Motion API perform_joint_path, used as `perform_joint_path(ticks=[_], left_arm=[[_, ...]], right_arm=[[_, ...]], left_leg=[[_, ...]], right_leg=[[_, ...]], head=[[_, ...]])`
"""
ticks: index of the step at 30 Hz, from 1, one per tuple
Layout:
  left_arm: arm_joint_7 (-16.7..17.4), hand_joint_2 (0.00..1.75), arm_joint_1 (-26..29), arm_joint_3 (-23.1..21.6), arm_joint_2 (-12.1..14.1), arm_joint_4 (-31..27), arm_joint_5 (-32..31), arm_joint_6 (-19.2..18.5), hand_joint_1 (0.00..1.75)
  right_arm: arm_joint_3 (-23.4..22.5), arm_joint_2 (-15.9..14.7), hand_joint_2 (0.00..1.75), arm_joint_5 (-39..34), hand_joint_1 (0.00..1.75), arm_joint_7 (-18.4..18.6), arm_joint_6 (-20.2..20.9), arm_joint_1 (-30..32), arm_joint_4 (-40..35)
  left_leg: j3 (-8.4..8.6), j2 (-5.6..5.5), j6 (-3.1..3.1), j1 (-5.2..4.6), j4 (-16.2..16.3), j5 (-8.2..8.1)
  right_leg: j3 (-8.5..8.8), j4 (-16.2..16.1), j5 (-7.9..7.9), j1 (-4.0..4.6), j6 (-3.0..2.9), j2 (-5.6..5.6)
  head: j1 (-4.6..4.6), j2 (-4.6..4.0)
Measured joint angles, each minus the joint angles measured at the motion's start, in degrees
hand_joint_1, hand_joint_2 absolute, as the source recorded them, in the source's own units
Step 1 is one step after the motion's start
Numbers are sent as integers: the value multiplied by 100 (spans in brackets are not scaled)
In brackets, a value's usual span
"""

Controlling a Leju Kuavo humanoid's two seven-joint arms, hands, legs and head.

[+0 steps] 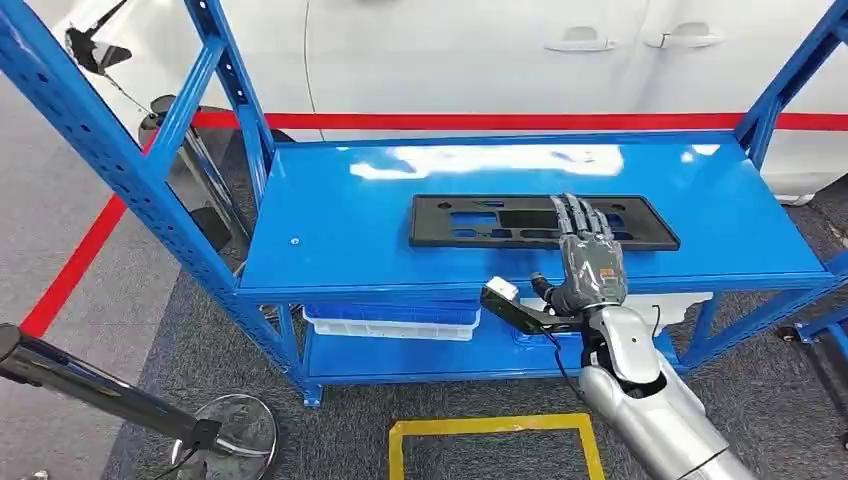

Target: Take the parts from the cabinet and place them on the table.

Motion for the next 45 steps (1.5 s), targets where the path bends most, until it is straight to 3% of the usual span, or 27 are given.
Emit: perform_joint_path(ticks=[1,2,3,5,7,8,12,13,15,16,17,18,20,21,25,27,28,31,32,33,35,36,37,40,42,43,45], left_arm=[[0,0,5,0,0,0,0,0,0],[2,0,7,0,-2,0,2,-2,0],[2,0,14,0,-2,0,2,-2,0],[2,0,10,0,15,0,0,-2,0],[2,0,5,0,15,2,-2,-4,0],[2,0,4,0,15,2,-2,-11,0],[9,0,2,-2,13,2,0,-28,0],[9,0,-2,-2,13,2,0,-44,0],[15,0,-27,-2,13,2,-9,-59,0],[22,0,-34,-2,13,2,-11,-68,0],[28,0,-35,-2,13,2,-15,-79,0],[37,0,-34,-2,13,2,-15,-83,0],[37,0,-40,-2,13,2,-15,-83,0],[37,0,-43,-2,9,2,-13,-83,0],[37,0,-73,-2,-20,2,-7,-85,0],[46,0,-86,-2,-24,2,2,-83,0],[46,0,-94,-2,-22,2,2,-83,0],[57,0,-88,-2,-4,2,2,-85,0],[59,0,-88,-2,-4,2,0,-87,0],[63,0,-84,-2,-4,2,0,-87,0],[61,0,-92,-2,0,2,0,-87,0],[59,0,-93,-2,0,2,0,-87,0],[59,0,-94,-2,0,2,0,-90,0],[52,0,-90,-4,-4,2,-2,-92,0],[52,0,-91,-4,-9,2,-4,-92,0],[52,0,-92,-4,-9,2,-7,-92,0],[52,0,-99,-4,-9,2,-9,-92,0]], right_arm=[[20,9,175,0,0,0,0,11,15],[35,13,175,0,0,0,0,17,33],[42,18,175,0,0,0,0,17,48],[48,22,175,-2,0,0,0,10,55],[50,24,175,-2,0,0,9,-11,72],[50,26,175,-4,0,-2,9,-12,85],[53,61,175,-37,0,-6,28,-38,175],[53,70,175,-42,0,-7,42,-77,212],[55,118,175,-81,0,-11,81,-127,355],[55,134,175,-92,0,-18,98,-125,416],[55,158,175,-109,0,-17,101,-126,505],[55,188,175,-122,0,-20,101,-140,577],[55,240,175,-142,0,-39,98,-220,710],[55,262,175,-157,0,-46,96,-270,770],[55,381,175,-190,0,-72,57,-349,1085],[55,462,175,-197,0,-79,37,-367,1194],[55,466,175,-199,0,-81,6,-410,1284],[59,542,175,-199,0,-85,-4,-436,1497],[79,571,175,-199,0,-85,-4,-435,1581],[101,586,175,-197,0,-83,-4,-436,1650],[116,610,175,-195,0,-74,-13,-450,1746],[116,621,175,-195,0,-70,-20,-463,1783],[120,627,175,-192,0,-70,-31,-478,1819],[151,641,175,-192,0,-70,-39,-494,1906],[151,649,175,-192,0,-68,-42,-507,1946],[151,649,175,-192,0,-68,-40,-518,1963],[151,649,175,-192,0,-68,-39,-539,2022]], left_leg=[[-183,1,-19,4,256,-35],[-252,1,-36,13,266,79],[-184,4,-52,30,28,317],[221,10,-71,60,-923,921],[353,-7,-28,15,-1207,830],[326,-15,42,29,-1152,830],[396,-15,182,45,-1235,833],[413,-7,217,47,-1243,825],[424,-2,253,36,-1245,803],[433,-6,265,31,-1244,794],[449,-19,272,26,-1242,779],[478,-30,272,22,-1242,760],[555,-44,264,5,-1243,715],[580,-43,249,4,-1253,691],[582,-26,129,12,-1312,693],[604,-11,71,4,-1279,615],[523,-11,57,5,-1068,502],[-135,-13,16,12,99,51],[-287,-12,2,14,289,71],[-283,-10,-10,22,171,246],[47,-4,-20,37,-650,809],[227,1,-14,43,-1099,986],[267,-4,1,30,-1095,837],[277,-19,96,0,-1156,856],[330,-14,185,39,-1229,880],[360,-13,205,39,-1250,876],[382,-6,255,34,-1255,857]], right_leg=[[4,16,-21,0,4,3],[8,46,-49,-2,11,10],[19,81,-86,-7,30,18],[57,188,-195,-25,84,21],[2,311,-273,17,165,35],[-15,289,-261,14,189,34],[-38,406,-380,-6,269,22],[-167,669,-525,-7,290,18],[-674,1613,-890,-24,328,15],[-868,1930,-953,-32,332,16],[-991,2051,-885,-37,324,15],[-941,1850,-669,-36,304,16],[-548,906,-68,-21,219,17],[-378,453,102,21,155,17],[-263,296,-17,89,72,21],[-109,94,24,10,66,-4],[-61,43,26,0,33,0],[-37,51,-13,13,-11,0],[-35,68,-33,13,-8,5],[-28,94,-59,11,3,12],[-8,184,-140,-3,45,20],[-11,244,-197,-5,79,22],[-33,264,-219,5,104,25],[-55,285,-227,47,167,34],[-79,333,-295,20,219,30],[-131,509,-395,11,248,23],[-540,1312,-752,-8,298,20]], head=[[1,0],[-4,0],[-2,0],[-2,0],[-17,0],[0,0],[4,0],[22,0],[18,0],[16,0],[20,0],[15,0],[18,0],[22,0],[22,0],[9,0],[16,0],[9,0],[7,0],[7,0],[7,0],[7,0],[7,0],[7,0],[9,0],[33,0],[26,0]])
